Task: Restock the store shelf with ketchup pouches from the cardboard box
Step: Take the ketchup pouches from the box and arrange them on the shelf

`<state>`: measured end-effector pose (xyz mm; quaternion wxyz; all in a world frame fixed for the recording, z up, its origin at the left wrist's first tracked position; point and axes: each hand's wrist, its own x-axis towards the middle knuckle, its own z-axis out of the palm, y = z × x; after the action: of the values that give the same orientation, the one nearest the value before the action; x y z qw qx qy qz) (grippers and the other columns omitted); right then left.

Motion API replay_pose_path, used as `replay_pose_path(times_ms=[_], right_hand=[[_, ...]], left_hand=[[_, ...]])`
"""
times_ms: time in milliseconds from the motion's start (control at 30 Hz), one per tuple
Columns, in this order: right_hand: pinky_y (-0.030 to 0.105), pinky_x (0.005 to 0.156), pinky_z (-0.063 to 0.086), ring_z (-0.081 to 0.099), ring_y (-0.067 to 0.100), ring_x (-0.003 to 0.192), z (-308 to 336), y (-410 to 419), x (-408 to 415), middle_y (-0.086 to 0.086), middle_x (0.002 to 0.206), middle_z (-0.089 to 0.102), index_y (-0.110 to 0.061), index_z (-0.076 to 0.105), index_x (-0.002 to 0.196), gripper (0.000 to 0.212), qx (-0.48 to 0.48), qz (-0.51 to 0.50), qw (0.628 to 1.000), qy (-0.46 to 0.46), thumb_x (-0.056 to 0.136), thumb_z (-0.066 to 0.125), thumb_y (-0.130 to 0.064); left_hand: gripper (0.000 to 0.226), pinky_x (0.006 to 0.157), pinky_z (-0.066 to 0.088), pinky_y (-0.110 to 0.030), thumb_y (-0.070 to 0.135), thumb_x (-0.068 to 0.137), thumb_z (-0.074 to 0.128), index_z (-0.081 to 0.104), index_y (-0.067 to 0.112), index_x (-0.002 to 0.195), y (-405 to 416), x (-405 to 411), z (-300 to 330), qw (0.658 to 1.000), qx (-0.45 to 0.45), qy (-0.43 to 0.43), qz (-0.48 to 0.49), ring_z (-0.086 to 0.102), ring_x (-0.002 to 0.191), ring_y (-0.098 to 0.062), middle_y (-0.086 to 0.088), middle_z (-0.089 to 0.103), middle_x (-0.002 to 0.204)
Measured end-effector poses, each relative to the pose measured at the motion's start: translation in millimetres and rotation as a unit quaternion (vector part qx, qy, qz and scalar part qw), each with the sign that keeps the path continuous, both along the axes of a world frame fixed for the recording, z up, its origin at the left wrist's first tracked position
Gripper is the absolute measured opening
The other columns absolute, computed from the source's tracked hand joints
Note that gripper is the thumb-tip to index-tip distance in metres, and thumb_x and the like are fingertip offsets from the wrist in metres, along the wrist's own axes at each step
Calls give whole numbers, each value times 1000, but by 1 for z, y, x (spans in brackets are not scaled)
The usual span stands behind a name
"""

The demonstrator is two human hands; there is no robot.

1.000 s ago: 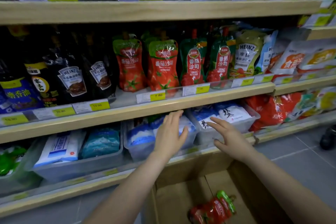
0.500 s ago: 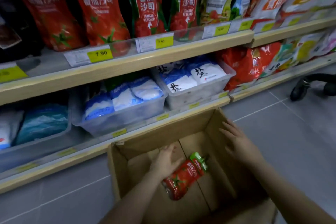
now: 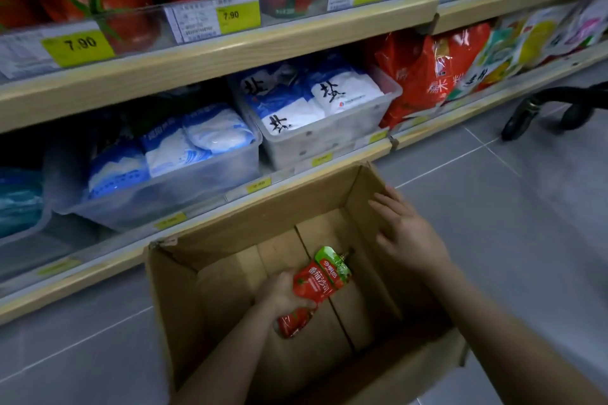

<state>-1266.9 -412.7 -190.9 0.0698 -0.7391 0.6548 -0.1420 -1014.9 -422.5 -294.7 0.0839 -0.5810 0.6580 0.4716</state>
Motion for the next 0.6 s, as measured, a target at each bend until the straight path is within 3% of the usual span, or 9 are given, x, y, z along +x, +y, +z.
replay_pose_path(times_ms=[200, 433, 533, 600], right_hand=[[31, 110, 28, 18, 16, 142, 2, 0, 1, 4, 142, 44, -11, 48, 133, 60, 12, -8, 1000, 0, 76, 66, -17], [31, 114, 21, 10, 15, 143, 16, -3, 9, 2, 146, 37, -14, 43, 136, 59, 95, -30, 995, 10, 81, 63, -22], [35, 115, 19, 25, 17, 139, 33, -8, 27, 2, 143, 42, -17, 43, 135, 58, 90, -52, 994, -28, 82, 63, -28], [37, 112, 28, 41, 16, 128, 49, -14, 54, 0, 134, 51, -16, 48, 132, 57, 72, -77, 986, -132, 81, 67, -33]], left_hand=[[74, 101, 43, -44, 26, 66, 82, 46, 16, 130, 2, 10, 14, 990, 25, 80, 109, 55, 115, -22, -6, 59, 125], [71, 98, 45, -42, 27, 62, 85, 49, 17, 122, -8, 35, 60, 971, -67, 132, 187, 57, 110, -21, -3, 60, 120], [62, 94, 47, -39, 30, 59, 86, 51, 21, 110, -16, 41, 83, 965, -105, 148, 191, 58, 106, -19, 1, 62, 113], [58, 90, 48, -36, 29, 57, 87, 51, 24, 102, -21, 44, 101, 959, -127, 171, 187, 60, 102, -17, 3, 63, 108]])
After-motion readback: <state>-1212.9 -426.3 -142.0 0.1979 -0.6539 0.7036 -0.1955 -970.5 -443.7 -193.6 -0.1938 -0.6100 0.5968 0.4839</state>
